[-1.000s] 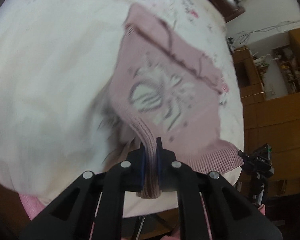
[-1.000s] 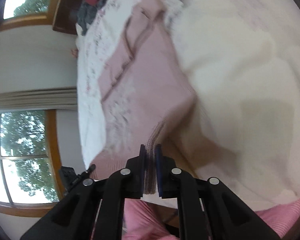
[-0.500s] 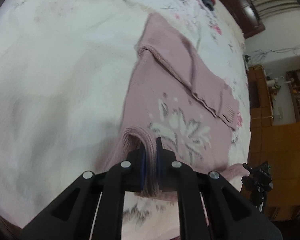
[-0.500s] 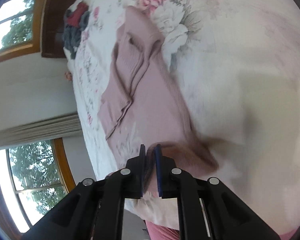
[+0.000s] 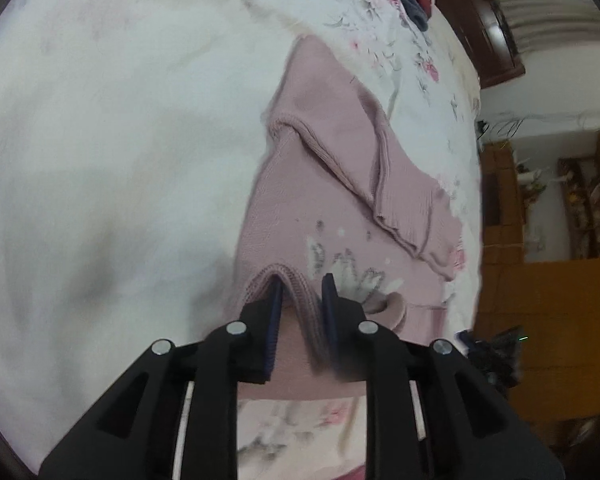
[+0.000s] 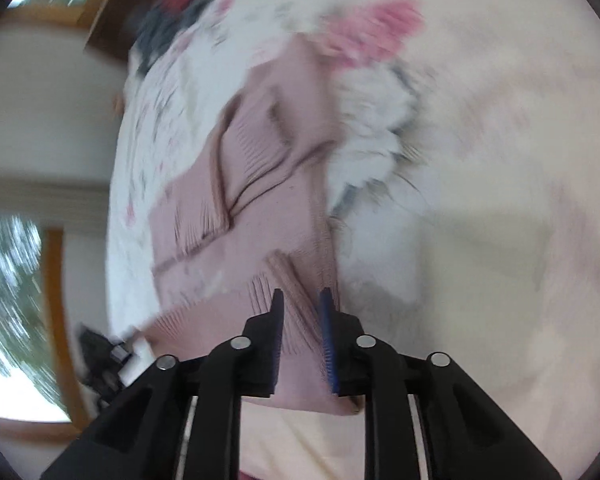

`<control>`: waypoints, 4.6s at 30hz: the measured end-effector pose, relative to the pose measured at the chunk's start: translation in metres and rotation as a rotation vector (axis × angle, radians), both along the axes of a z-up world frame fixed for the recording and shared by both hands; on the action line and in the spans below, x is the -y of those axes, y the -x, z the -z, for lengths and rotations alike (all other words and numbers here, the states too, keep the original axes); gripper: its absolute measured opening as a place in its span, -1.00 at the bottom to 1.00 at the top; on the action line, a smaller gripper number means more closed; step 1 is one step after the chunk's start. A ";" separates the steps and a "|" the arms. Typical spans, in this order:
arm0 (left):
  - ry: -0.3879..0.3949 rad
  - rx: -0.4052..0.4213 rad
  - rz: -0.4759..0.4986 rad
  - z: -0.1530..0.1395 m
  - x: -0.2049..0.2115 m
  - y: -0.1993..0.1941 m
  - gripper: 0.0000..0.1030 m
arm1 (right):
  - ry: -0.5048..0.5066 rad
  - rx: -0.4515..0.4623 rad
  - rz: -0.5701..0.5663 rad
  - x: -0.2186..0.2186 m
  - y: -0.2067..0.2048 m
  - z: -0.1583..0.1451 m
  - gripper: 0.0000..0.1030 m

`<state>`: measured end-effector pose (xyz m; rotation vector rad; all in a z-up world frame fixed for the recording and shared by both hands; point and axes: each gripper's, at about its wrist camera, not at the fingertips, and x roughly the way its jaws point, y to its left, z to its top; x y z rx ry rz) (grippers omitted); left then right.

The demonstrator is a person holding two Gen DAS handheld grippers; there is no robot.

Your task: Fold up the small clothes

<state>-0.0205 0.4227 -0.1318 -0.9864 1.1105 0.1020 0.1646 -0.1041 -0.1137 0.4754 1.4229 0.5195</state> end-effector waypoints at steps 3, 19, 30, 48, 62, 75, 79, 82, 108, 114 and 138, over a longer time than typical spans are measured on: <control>-0.126 0.001 -0.001 -0.013 -0.005 0.001 -0.43 | 0.064 0.093 -0.130 -0.023 0.007 -0.012 -0.38; -0.476 -0.059 0.425 0.013 0.056 -0.063 0.00 | 0.254 0.187 -0.425 -0.098 0.006 0.026 -0.03; -0.556 0.020 0.454 -0.007 0.069 -0.053 -0.84 | 0.180 0.237 -0.472 -0.093 0.022 0.011 -0.82; -0.568 -0.061 0.441 0.022 0.072 -0.062 -0.83 | 0.176 0.159 -0.397 -0.090 0.020 0.033 -0.83; -0.626 0.160 0.372 -0.081 0.091 -0.052 -0.84 | 0.007 0.353 -0.290 -0.067 0.034 -0.071 -0.84; -0.690 0.246 0.256 -0.127 0.056 -0.159 -0.84 | 0.085 0.479 -0.192 -0.104 -0.077 -0.122 -0.84; -0.691 0.216 0.221 -0.112 0.037 -0.203 -0.84 | 0.135 0.441 -0.160 -0.116 -0.119 -0.101 -0.84; -0.702 0.160 0.232 -0.086 0.032 -0.226 -0.84 | 0.172 0.386 -0.149 -0.127 -0.143 -0.072 -0.84; -0.632 0.025 0.311 -0.015 0.060 -0.157 -0.13 | 0.196 0.124 -0.153 -0.051 -0.042 0.031 -0.23; -0.606 -0.047 0.333 0.013 0.076 -0.138 -0.13 | 0.204 0.118 -0.188 -0.053 -0.020 0.036 -0.85; -0.612 -0.075 0.310 0.027 0.079 -0.135 -0.10 | 0.214 0.078 -0.135 -0.052 -0.023 0.051 -0.73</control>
